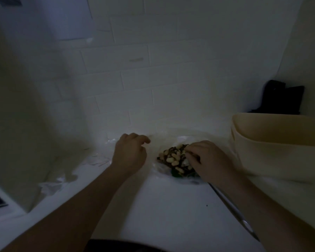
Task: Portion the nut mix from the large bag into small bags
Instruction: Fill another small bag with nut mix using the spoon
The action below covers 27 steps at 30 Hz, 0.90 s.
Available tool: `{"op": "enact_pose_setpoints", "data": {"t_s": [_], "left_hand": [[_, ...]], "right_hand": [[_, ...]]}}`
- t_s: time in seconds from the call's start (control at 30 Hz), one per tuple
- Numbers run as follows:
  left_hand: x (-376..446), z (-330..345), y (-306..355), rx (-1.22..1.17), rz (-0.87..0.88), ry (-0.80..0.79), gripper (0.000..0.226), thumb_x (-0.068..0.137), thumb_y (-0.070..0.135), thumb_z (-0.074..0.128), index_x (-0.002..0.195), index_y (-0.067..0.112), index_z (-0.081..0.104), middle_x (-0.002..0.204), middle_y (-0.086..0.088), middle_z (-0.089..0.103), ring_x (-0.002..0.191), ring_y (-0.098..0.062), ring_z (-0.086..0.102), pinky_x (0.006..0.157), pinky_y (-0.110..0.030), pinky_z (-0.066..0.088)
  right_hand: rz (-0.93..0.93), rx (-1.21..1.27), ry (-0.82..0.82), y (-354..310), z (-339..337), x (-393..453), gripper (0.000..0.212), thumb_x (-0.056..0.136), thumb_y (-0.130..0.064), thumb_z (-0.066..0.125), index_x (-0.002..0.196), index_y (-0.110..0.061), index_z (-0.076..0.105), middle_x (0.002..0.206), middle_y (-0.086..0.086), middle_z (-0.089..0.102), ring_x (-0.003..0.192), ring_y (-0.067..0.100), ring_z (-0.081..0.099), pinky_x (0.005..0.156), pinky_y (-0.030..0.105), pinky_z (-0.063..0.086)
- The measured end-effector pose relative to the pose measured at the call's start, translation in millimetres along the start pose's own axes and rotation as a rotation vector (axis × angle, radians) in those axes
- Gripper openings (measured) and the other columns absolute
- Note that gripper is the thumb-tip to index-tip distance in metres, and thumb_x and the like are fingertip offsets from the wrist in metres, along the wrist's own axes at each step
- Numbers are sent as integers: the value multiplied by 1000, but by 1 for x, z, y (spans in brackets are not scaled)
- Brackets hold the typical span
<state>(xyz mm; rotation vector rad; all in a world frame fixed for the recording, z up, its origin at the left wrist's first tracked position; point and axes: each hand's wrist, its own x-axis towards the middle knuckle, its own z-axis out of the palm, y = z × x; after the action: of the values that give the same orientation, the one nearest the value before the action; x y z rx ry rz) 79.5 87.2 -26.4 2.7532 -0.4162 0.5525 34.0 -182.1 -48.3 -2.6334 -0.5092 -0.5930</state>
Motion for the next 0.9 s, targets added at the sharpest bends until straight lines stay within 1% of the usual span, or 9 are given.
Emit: {"op": "enact_pose_setpoints", "data": {"t_s": [0.07,0.2,0.27,0.37,0.5,0.6,0.73,0.83,0.9], "left_hand": [[1,-5,-14,157,-52,-41,45,85,7,60,123,29,70,135,-2,64,123,-33,50,99,-45,43],[13,-5,-28,355,-89,-242,58,89,17,62,144,32,49,144,1,58,134,-31,46,107,-47,35],[18,-1,-29,402,-70,-249,47,96,22,58,141,31,51,130,0,67,124,-29,56,105,-45,36],[24,2,-35,459,-17,-101,29,100,21,52,126,28,64,104,-1,76,100,-29,68,93,-39,42],[47,-30,-24,226,24,256,21,99,18,59,115,18,73,90,-11,77,79,-35,68,80,-43,55],[54,-62,14,-23,88,401,18,101,21,62,116,17,72,95,-3,76,81,-23,68,81,-36,56],[41,-52,73,-600,-15,179,19,96,29,72,114,31,66,87,12,77,76,-5,72,67,-20,57],[29,-18,93,-880,-10,-27,32,93,20,76,116,34,59,85,5,78,73,-14,75,69,-33,60],[25,0,96,-948,28,-56,37,92,18,78,118,36,59,86,-1,76,73,-19,75,70,-39,62]], "right_hand": [[34,40,52,-6,4,-2,33,99,-36,51,113,-19,76,109,-4,74,102,20,64,96,38,51],[18,78,135,-16,2,-2,29,98,-32,55,110,-17,77,107,-3,74,101,19,64,94,31,48],[-4,82,174,-17,1,-5,24,98,-28,58,108,-17,78,106,-3,74,100,18,63,93,28,45],[-15,100,212,-17,-1,-11,16,96,-21,65,105,-15,78,105,-3,73,100,16,61,93,25,44],[66,151,254,-12,-9,-14,20,99,-26,62,108,-16,77,107,-6,71,102,13,61,93,27,49],[95,208,298,-11,-14,-13,14,99,-21,65,108,-18,76,104,-9,70,98,9,63,92,29,53],[370,632,354,-19,-13,-12,16,96,-25,73,110,-31,75,100,-15,77,95,1,71,91,32,60],[475,914,322,-23,-14,-9,20,93,-23,75,108,-36,71,99,-15,78,98,6,74,94,41,61],[483,944,298,-24,-19,-7,18,92,-24,76,106,-34,72,100,-14,78,98,8,74,92,43,62]]}}
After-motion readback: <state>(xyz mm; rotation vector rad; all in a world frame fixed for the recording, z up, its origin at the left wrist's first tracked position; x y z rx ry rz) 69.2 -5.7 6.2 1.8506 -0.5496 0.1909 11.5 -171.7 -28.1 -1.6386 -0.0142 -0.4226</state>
